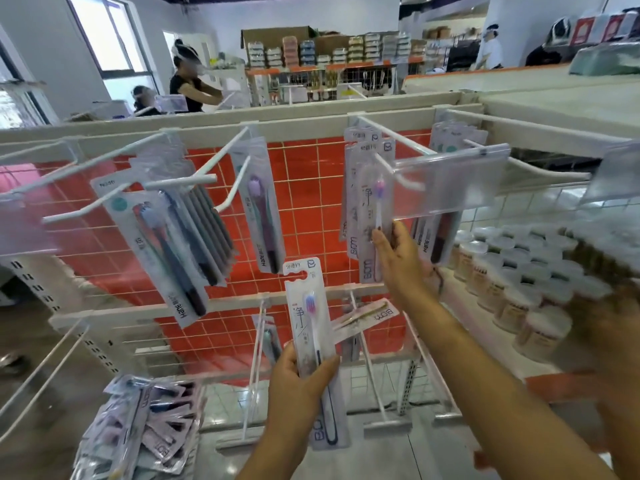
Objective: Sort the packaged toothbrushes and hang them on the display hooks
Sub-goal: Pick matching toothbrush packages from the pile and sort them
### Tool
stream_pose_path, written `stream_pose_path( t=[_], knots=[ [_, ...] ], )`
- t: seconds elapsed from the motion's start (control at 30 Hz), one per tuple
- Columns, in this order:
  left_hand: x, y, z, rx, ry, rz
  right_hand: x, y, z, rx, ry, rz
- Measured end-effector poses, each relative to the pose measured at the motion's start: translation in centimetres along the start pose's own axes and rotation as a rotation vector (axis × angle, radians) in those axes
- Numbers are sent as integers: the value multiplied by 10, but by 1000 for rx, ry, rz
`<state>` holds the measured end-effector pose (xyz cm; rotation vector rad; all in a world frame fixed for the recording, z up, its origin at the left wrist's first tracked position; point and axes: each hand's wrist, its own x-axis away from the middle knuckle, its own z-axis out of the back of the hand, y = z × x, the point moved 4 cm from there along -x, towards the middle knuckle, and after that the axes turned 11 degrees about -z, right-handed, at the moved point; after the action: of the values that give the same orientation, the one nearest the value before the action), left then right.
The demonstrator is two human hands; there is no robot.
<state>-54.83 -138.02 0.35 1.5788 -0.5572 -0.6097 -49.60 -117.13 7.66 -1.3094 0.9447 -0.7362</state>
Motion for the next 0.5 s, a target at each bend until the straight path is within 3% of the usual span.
stream_pose_path(
  t=[0.27, 0.5],
  knots=[
    [1, -3, 0, -41, 28, 5, -38, 9, -10, 42, -69, -19],
    [3, 10, -4, -57, 32, -26, -28, 30, 2, 116, -1, -137]
  ],
)
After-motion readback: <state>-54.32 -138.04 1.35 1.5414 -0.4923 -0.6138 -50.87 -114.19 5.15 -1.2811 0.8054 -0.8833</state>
